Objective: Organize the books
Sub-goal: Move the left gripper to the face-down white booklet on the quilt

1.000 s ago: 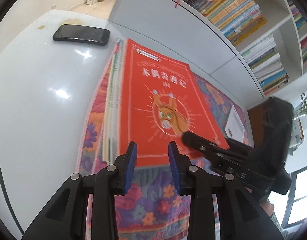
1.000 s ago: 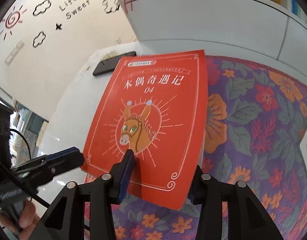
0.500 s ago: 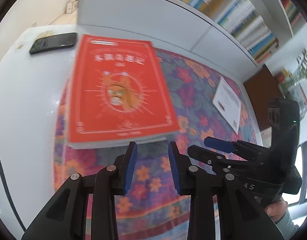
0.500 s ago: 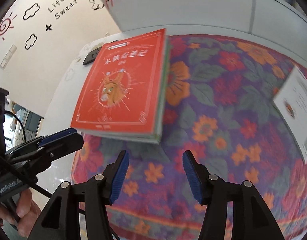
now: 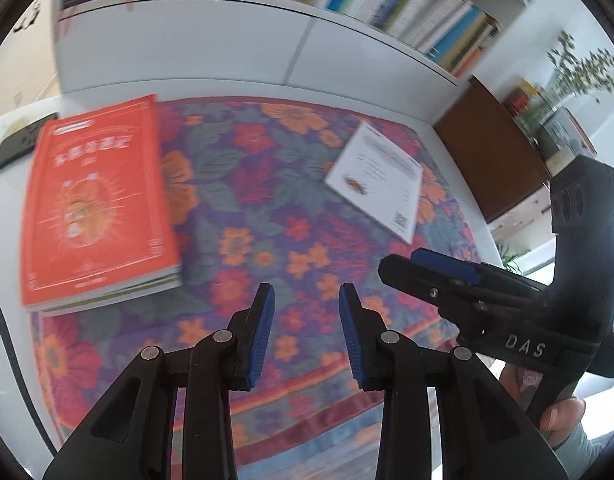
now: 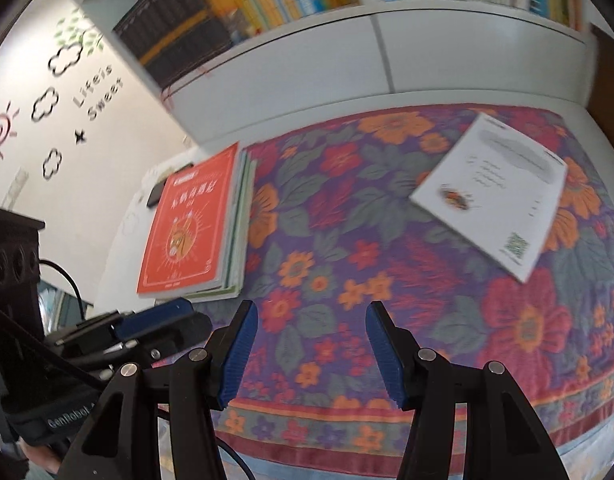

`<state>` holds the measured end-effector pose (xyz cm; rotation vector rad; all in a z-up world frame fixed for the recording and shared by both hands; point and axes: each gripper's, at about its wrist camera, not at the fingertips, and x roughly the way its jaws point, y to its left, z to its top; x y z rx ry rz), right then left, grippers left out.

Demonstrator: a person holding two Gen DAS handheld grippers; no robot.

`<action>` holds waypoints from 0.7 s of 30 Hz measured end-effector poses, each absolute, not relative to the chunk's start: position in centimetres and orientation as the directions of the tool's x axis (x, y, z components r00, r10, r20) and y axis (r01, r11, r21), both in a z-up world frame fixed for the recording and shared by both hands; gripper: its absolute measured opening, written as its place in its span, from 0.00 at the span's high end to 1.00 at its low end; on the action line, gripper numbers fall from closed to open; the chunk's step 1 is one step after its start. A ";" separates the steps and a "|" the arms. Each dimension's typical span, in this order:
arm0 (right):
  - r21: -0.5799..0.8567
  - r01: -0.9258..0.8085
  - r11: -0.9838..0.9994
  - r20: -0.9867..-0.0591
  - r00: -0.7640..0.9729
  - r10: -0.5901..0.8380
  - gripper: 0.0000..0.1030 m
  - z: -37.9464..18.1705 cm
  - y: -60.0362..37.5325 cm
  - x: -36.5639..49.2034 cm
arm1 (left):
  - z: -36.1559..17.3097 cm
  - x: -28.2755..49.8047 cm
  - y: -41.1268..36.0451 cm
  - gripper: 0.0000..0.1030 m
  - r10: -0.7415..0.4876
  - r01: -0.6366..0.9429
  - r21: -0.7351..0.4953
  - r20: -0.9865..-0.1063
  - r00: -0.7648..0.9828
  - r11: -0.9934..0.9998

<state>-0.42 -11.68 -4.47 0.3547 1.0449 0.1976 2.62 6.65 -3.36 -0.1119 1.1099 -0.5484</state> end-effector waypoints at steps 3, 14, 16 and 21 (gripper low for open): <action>0.388 0.045 0.921 -0.807 0.500 0.316 0.47 -4.4 -14.1 -1.0 | -3.3 2.4 4.4 0.70 -0.478 0.387 -0.349 -0.820 0.315 0.853; 0.393 0.161 0.905 -0.821 0.505 0.267 0.47 -6.0 -22.9 -2.5 | -3.3 3.5 -3.8 0.70 -0.482 0.444 -0.330 -0.827 0.290 0.833; 0.395 0.179 0.901 -0.817 0.517 0.255 0.47 -6.1 -24.4 -2.5 | -3.2 4.2 -5.2 0.67 -0.483 0.461 -0.322 -0.825 0.292 0.827; 0.391 0.208 0.897 -0.812 0.536 0.230 0.47 -6.6 -27.8 -1.8 | -5.6 7.8 -8.4 0.66 -0.429 0.475 -0.256 -0.852 0.300 0.842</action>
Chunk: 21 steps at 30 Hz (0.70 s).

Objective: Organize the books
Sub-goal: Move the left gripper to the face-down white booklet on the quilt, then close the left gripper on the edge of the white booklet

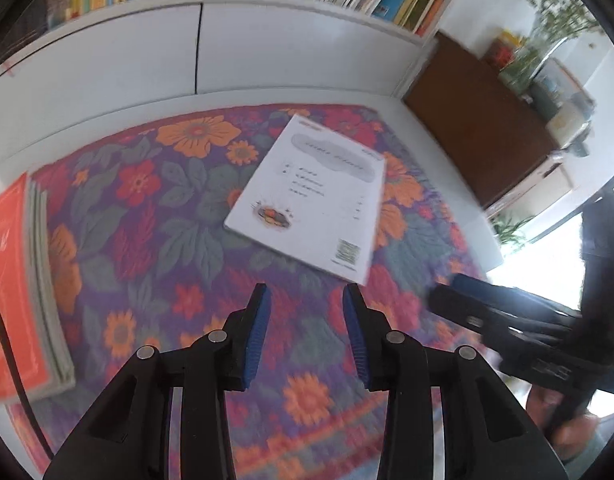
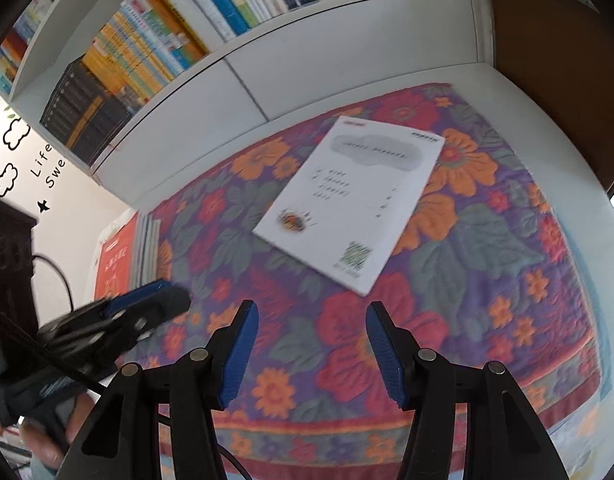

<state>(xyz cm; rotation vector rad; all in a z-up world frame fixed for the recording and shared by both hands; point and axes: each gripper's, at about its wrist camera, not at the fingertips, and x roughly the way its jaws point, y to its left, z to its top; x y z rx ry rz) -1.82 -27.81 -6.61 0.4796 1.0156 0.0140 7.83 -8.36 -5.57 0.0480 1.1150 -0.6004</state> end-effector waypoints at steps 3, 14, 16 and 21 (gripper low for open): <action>0.377 0.217 0.900 -0.818 0.534 0.214 0.47 -7.3 -29.1 -1.2 | -7.6 10.5 -9.7 0.66 -0.374 0.467 -0.209 -0.879 0.295 0.859; 0.399 0.271 0.876 -0.842 0.488 0.232 0.63 -13.1 -32.3 3.2 | -13.7 18.5 -12.1 0.67 -0.276 0.394 -0.150 -0.918 0.285 0.907; 0.387 0.279 0.879 -0.849 0.479 0.222 0.63 -13.9 -32.6 4.0 | -14.2 19.1 -12.4 0.67 -0.265 0.387 -0.140 -0.919 0.293 0.911; 0.384 0.317 0.868 -0.863 0.458 0.214 0.63 -15.8 -33.5 5.8 | -15.3 19.8 -13.2 0.67 -0.286 0.401 -0.160 -0.917 0.277 0.902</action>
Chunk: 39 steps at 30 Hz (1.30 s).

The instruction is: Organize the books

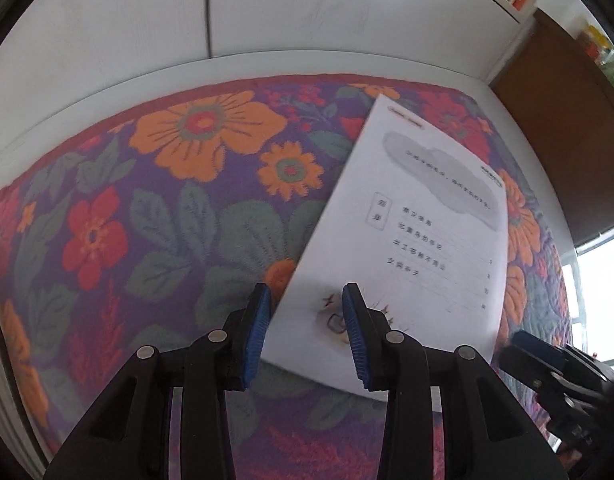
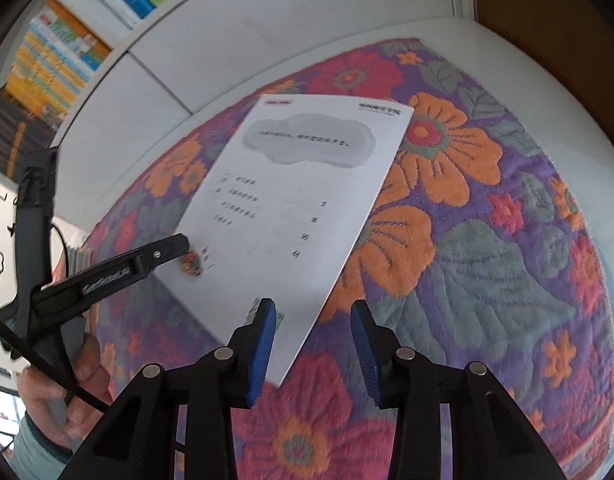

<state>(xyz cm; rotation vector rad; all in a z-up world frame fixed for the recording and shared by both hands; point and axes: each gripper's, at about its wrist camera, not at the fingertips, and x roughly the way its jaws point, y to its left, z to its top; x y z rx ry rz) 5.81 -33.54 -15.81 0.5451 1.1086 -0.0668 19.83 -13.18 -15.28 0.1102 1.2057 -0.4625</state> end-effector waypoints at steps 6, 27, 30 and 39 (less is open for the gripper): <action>0.433 0.318 0.843 -0.849 0.458 0.263 0.62 -16.7 -33.9 6.7 | -15.3 19.2 -13.9 0.66 -0.304 0.452 -0.168 -0.919 0.249 0.876; 0.413 0.203 0.888 -0.867 0.387 0.314 0.41 -16.8 -33.9 -2.8 | -15.6 7.4 -13.1 0.65 -0.332 0.467 -0.241 -0.935 0.123 0.851; 0.533 0.233 0.814 -0.801 0.448 0.396 0.22 -17.1 -34.3 -2.9 | -15.6 7.4 -12.8 0.64 -0.358 0.452 -0.269 -0.925 0.124 0.850; 0.855 0.199 0.479 -0.490 0.611 0.621 0.36 -14.4 -38.0 -3.4 | -15.4 7.4 -10.6 0.64 -0.441 0.418 -0.376 -0.895 0.069 0.827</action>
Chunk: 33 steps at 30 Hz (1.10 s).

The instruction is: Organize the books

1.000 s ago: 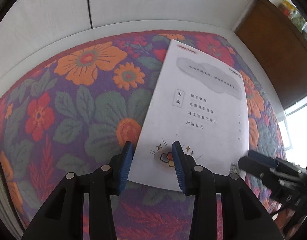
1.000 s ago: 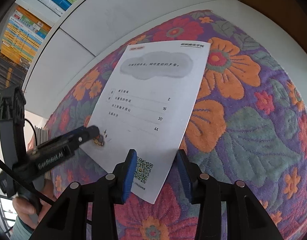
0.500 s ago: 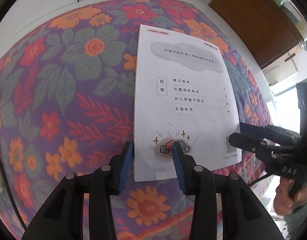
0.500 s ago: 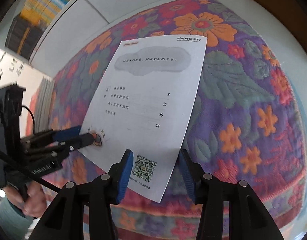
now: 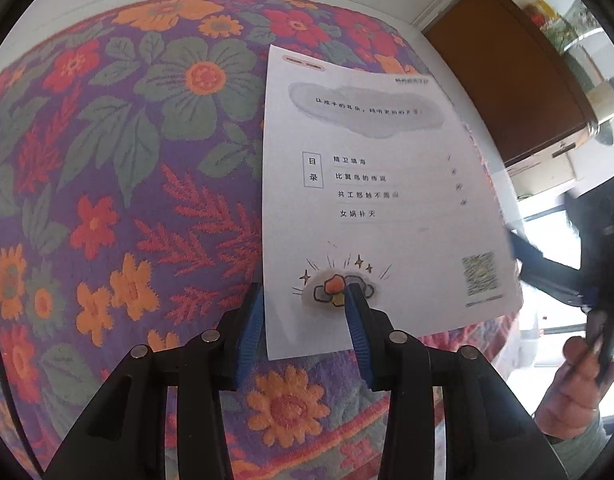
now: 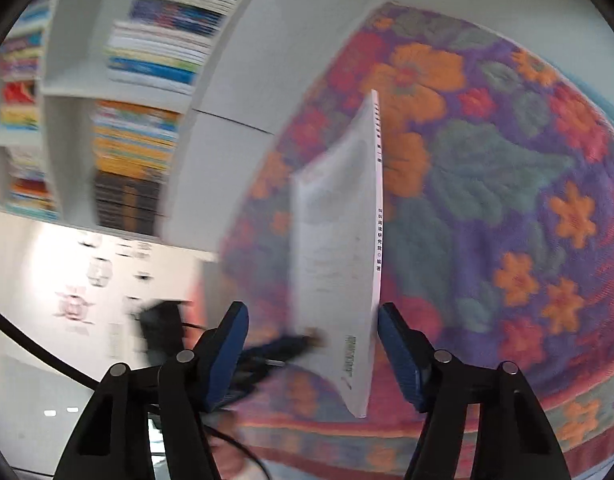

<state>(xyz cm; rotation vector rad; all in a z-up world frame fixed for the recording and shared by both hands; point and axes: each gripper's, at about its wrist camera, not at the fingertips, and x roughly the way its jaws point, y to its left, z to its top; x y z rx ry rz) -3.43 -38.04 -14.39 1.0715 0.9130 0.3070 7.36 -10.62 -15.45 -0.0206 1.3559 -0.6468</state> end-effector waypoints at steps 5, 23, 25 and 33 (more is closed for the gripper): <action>0.878 0.071 0.474 -0.417 0.600 0.682 0.36 -10.6 -34.7 -1.2 | -15.7 7.4 -9.6 0.64 -0.486 0.385 -0.429 -0.872 0.060 0.817; 0.860 -0.046 0.509 -0.455 0.384 0.803 0.36 -9.9 -19.0 7.1 | -5.7 5.1 7.7 0.64 -0.284 0.201 -0.216 -0.858 0.428 0.955; 0.839 -0.037 0.543 -0.491 0.379 0.785 0.36 -10.2 -18.2 7.4 | -5.4 6.2 7.8 0.64 -0.293 0.212 -0.220 -0.853 0.432 0.952; 0.675 0.073 0.735 -0.704 0.363 0.611 0.34 -12.2 -18.0 7.0 | -8.8 9.0 3.6 0.60 -0.365 0.260 -0.294 -0.883 0.295 0.920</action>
